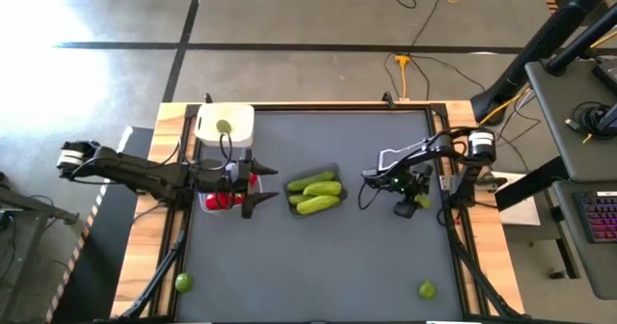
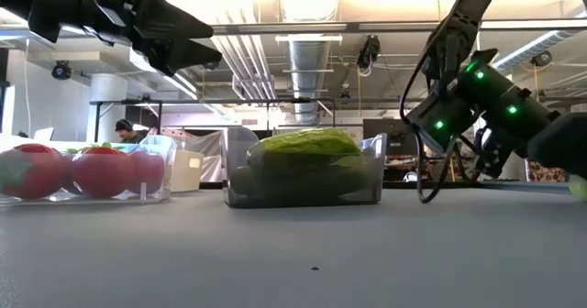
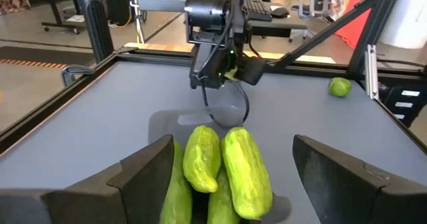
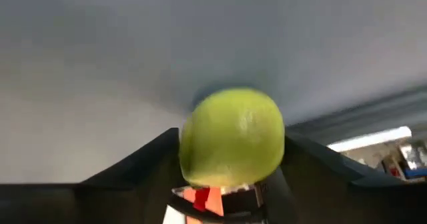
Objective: Sort produce into baskets
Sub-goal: Put the lemon into the white bin
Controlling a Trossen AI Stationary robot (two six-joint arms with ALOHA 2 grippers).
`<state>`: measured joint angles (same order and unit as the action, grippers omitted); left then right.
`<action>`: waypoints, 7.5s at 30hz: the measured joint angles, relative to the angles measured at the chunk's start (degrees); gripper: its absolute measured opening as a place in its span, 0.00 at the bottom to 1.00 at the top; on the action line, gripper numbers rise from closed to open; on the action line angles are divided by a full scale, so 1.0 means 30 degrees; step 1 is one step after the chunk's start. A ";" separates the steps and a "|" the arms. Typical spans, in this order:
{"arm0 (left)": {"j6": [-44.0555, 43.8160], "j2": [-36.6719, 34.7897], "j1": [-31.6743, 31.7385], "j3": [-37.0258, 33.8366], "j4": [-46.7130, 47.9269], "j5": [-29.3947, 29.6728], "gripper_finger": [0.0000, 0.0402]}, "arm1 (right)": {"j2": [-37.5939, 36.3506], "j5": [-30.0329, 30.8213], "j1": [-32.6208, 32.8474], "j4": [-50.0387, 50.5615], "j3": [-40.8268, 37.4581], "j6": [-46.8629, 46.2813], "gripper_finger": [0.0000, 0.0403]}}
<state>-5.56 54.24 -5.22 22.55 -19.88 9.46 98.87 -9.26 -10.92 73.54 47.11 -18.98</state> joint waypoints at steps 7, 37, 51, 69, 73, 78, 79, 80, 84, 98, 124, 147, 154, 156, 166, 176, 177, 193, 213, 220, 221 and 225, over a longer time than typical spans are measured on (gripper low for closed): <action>0.0241 -0.0081 -0.0123 0.0000 0.0031 -0.0002 0.72 | -0.0289 0.0048 0.0000 -0.0701 0.0985 0.1286 0.38; -0.5612 -0.0259 -0.0361 0.2621 1.3778 0.5966 0.71 | -0.3003 0.2637 0.7367 -0.5807 1.0127 -0.2331 0.36; -0.0674 0.5966 0.4367 0.7946 1.5583 0.3487 0.65 | -0.2989 0.4110 0.8324 -0.6900 1.0105 -0.2397 0.36; 0.1095 1.6021 0.7152 1.4826 1.4336 0.0311 0.53 | -0.2989 0.4175 0.9384 -0.6677 1.0083 -0.3208 0.36; 0.1514 1.8317 0.7077 1.7186 1.4314 -0.1561 0.53 | -0.2989 0.4154 0.9522 -0.6653 1.0083 -0.2968 0.36; 0.1618 2.0434 0.7109 2.0061 1.4648 -0.1628 0.53 | -0.2989 0.4154 0.9718 -0.6623 1.0072 -0.2725 0.36; 0.1660 2.0612 0.7116 2.0537 1.4865 -0.1802 0.53 | -0.2989 0.4168 0.9726 -0.6627 1.0048 -0.2717 0.36; 0.1684 2.0684 0.7082 2.0958 1.5061 -0.2023 0.53 | -0.2989 0.4178 0.9726 -0.6625 1.0016 -0.2715 0.36; 0.1698 1.9537 0.6539 2.1583 1.6425 -0.2484 0.52 | -0.2989 0.4457 0.9737 -0.7199 0.9724 -0.2642 0.36; -0.0808 0.9904 -0.3850 1.2501 1.2370 -0.2147 0.52 | 0.0910 0.4097 1.1594 -1.6628 0.9468 -0.0776 0.36; -1.5354 1.5927 -1.5830 0.9766 0.7405 1.2449 0.68 | 0.8312 0.5741 1.3040 -1.7880 1.6133 0.2186 0.52; -1.2439 1.8840 -1.4761 1.1956 0.7053 1.0852 0.90 | 0.6869 1.0106 1.5805 -0.8622 2.0678 -0.4290 0.90; -1.4602 1.8860 -1.4767 1.1927 0.9181 1.0790 0.90 | 0.6869 1.0113 1.6065 -0.8753 2.0569 -0.5782 0.90; -1.5091 1.9121 -1.4732 1.1833 0.9092 1.1025 0.88 | 0.6869 1.0113 1.6109 -0.8742 2.0556 -0.5813 0.90; -1.5668 2.1128 -1.4709 1.2044 0.6706 1.1845 0.47 | 0.5641 1.0428 1.5184 0.1122 2.1712 -0.7299 0.80; -1.8571 1.8301 -1.4625 1.1905 0.8902 1.2015 0.37 | 0.1845 1.2424 1.4274 0.5616 1.9553 -0.5821 0.66; -1.8957 1.7660 -1.4629 1.1905 0.9179 1.2013 0.38 | 0.1276 1.2639 1.3955 0.5432 1.9372 -0.5807 0.65; -1.7970 0.6597 -0.7180 1.1941 1.7493 0.9759 0.39 | -0.4468 0.6591 1.4949 0.3682 1.7324 -1.1711 0.51; -0.8412 0.7762 1.6072 1.1366 2.1365 0.1746 0.39 | -0.6091 1.0569 1.0812 0.5517 1.7602 -0.6248 0.34; -0.6641 1.0833 1.8135 1.1358 2.0655 0.2242 0.41 | -0.5760 0.7639 0.6221 0.5523 1.4933 -0.8491 0.34; -0.6666 1.1201 1.8124 1.1358 2.0374 0.3381 0.42 | -0.5772 0.6944 0.6013 0.5501 1.4250 -0.8836 0.36; -0.6001 1.2494 1.8159 1.1366 1.8966 0.5607 0.48 | -0.5743 0.4038 0.5523 0.5475 1.1354 -0.9971 0.48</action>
<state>-23.57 91.72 49.26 56.64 37.02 26.28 81.65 2.85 5.65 89.96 81.18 -48.90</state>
